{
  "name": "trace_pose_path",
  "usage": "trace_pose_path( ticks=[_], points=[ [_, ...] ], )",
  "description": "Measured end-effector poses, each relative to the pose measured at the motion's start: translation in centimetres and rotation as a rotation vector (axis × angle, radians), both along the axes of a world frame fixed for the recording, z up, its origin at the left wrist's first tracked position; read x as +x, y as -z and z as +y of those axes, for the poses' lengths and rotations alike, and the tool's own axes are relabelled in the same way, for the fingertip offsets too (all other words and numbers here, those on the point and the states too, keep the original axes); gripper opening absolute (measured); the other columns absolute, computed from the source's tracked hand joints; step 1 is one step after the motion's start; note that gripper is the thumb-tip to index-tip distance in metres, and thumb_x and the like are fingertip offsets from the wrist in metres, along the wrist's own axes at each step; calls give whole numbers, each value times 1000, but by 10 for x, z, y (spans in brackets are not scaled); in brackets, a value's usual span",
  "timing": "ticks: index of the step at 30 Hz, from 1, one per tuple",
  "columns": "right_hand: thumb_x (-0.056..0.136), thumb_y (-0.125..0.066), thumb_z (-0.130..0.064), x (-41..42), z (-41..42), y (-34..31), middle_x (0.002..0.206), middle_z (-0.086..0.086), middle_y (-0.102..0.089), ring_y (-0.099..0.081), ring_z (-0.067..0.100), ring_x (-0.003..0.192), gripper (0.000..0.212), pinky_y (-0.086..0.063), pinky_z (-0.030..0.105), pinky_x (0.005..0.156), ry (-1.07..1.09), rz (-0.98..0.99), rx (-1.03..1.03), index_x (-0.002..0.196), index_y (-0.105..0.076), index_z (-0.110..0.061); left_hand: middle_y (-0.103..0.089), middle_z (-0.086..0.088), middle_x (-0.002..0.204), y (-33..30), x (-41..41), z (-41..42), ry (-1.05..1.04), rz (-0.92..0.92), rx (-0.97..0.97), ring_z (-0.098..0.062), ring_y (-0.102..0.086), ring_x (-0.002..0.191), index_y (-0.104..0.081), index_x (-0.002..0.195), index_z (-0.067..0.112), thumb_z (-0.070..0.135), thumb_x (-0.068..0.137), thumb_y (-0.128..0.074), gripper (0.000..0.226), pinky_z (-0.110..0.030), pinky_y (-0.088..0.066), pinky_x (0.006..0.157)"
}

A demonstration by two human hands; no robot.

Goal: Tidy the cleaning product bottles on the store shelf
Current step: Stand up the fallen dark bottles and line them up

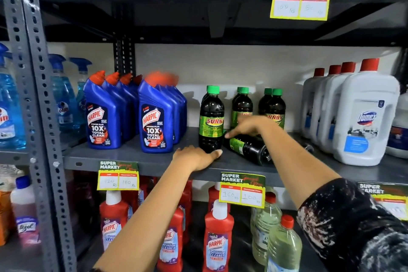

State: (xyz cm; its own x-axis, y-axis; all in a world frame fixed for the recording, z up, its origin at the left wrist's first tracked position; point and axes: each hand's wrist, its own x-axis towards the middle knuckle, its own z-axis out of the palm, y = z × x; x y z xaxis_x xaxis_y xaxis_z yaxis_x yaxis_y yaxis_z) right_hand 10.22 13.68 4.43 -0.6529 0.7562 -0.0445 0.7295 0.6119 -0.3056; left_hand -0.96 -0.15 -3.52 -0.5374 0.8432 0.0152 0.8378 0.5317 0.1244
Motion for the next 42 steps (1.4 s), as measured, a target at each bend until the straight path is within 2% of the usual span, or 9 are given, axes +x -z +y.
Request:
trace_pose_path(
  ticks=[6, 10, 15, 18, 21, 24, 31, 37, 42],
  points=[
    [66, -81, -38, -15, 1, 26, 137, 15, -53, -54, 34, 123, 106, -48, 42, 99, 35, 230, 205, 149, -19, -12, -24, -13, 158, 14, -2, 6, -15, 60, 102, -25, -23, 145, -19, 151, 9, 76, 84, -21, 95, -41, -19, 117],
    [71, -77, -38, -8, 4, 22, 124, 16, -62, -60, 36, 113, 88, -51, 44, 92, 71, 672, 324, 143, -30, -18, -33, -14, 153, 16, 0, 4, -11, 92, 155, -27, -33, 140, -31, 147, 8, 69, 89, -21, 85, -40, -26, 112],
    [77, -70, -48, 9, 8, 40, 131, 9, -59, -55, 24, 121, 73, -47, 37, 99, 26, 1128, 305, 138, -45, -18, -71, -6, 95, 37, 15, -8, -38, 376, 464, -24, -67, 84, -70, 90, 13, 45, 95, -24, 56, -29, -42, 65],
    [77, -71, -45, 18, 9, 45, 130, 4, -59, -56, 19, 118, 67, -47, 34, 98, -4, 1202, 274, 134, -47, -19, -72, 1, 74, 59, 17, -15, 12, 556, 654, -17, -66, 64, -71, 74, 15, 31, 91, -34, 44, -29, -46, 61],
    [79, -73, -33, 27, 3, 44, 121, -6, -58, -54, 5, 104, 60, -37, -2, 80, -77, 1219, 225, 131, -47, -17, -72, 2, 73, 62, 17, -15, -1, 575, 722, -15, -66, 65, -71, 72, 15, 25, 89, -37, 39, -30, -47, 66],
    [82, -72, -24, 36, 1, 44, 112, -12, -53, -51, -9, 86, 57, -33, -10, 67, -111, 1207, 162, 131, -45, -17, -74, 1, 75, 65, 17, -11, -14, 589, 772, -15, -68, 67, -74, 73, 14, 24, 87, -39, 39, -30, -48, 68],
    [85, -67, -37, 52, -4, 20, 117, -7, -50, -51, 12, 106, 65, -36, 23, 87, -145, 1085, -31, 138, -36, -17, -74, -1, 74, 65, 16, -10, -4, 610, 828, -17, -69, 67, -73, 73, 12, 22, 88, -41, 37, -32, -49, 65],
    [76, -71, -50, 46, 2, -39, 90, 2, -58, -55, 17, 86, 52, -40, 25, 73, 23, 941, 282, 108, -66, -10, -72, -2, 69, 68, 15, -9, -6, 617, 859, -19, -68, 64, -72, 68, 11, 22, 87, -41, 38, -34, -47, 62],
    [67, -82, -41, 38, 5, -58, 92, 7, -66, -63, 26, 82, 40, -54, 37, 85, 55, 848, 293, 93, -70, -13, -72, -1, 69, 69, 13, -8, -3, 616, 876, -18, -66, 63, -72, 68, 12, 24, 88, -39, 40, -34, -45, 62]
  ],
)
